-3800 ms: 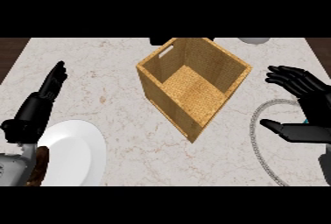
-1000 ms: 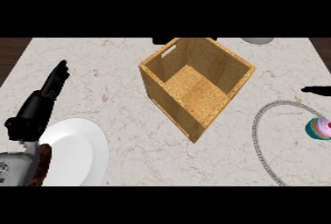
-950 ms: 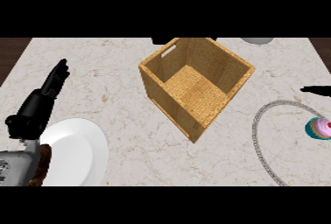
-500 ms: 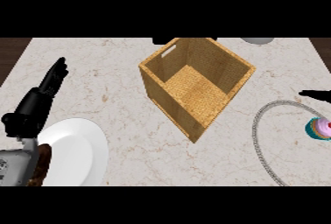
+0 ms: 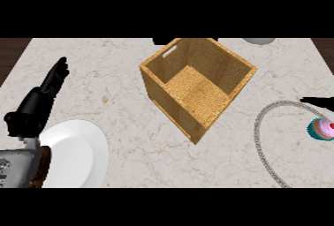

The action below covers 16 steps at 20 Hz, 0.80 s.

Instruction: Pick the cupcake from the placemat and place it in the basket

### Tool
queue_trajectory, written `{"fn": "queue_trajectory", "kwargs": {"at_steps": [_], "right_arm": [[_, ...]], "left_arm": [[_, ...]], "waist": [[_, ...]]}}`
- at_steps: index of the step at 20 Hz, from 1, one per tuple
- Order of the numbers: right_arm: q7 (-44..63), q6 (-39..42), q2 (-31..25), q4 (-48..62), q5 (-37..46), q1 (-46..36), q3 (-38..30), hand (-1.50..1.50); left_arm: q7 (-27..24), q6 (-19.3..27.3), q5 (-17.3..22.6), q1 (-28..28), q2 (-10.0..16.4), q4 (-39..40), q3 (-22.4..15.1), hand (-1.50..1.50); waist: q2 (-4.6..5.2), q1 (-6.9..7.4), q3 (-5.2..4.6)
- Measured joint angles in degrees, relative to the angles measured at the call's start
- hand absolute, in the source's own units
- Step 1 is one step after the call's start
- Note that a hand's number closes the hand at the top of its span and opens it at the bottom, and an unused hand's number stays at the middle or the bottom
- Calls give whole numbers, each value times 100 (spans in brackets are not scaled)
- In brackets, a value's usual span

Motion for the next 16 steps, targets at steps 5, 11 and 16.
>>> {"fn": "queue_trajectory", "kwargs": {"at_steps": [5,11,16], "right_arm": [[-130,-164,51,308,265,5,-135,-150],[-278,-431,272,976,611,-266,-236,150],[-482,-620,377,1331,680,-283,-408,150]], "left_arm": [[-122,-93,-78,106,-81,-18,62,0],[-97,-133,-203,227,-211,-160,79,0],[37,-178,-251,305,-272,-401,118,0]], "waist": [[2,14,0],[5,33,1],[-2,38,-6]]}}
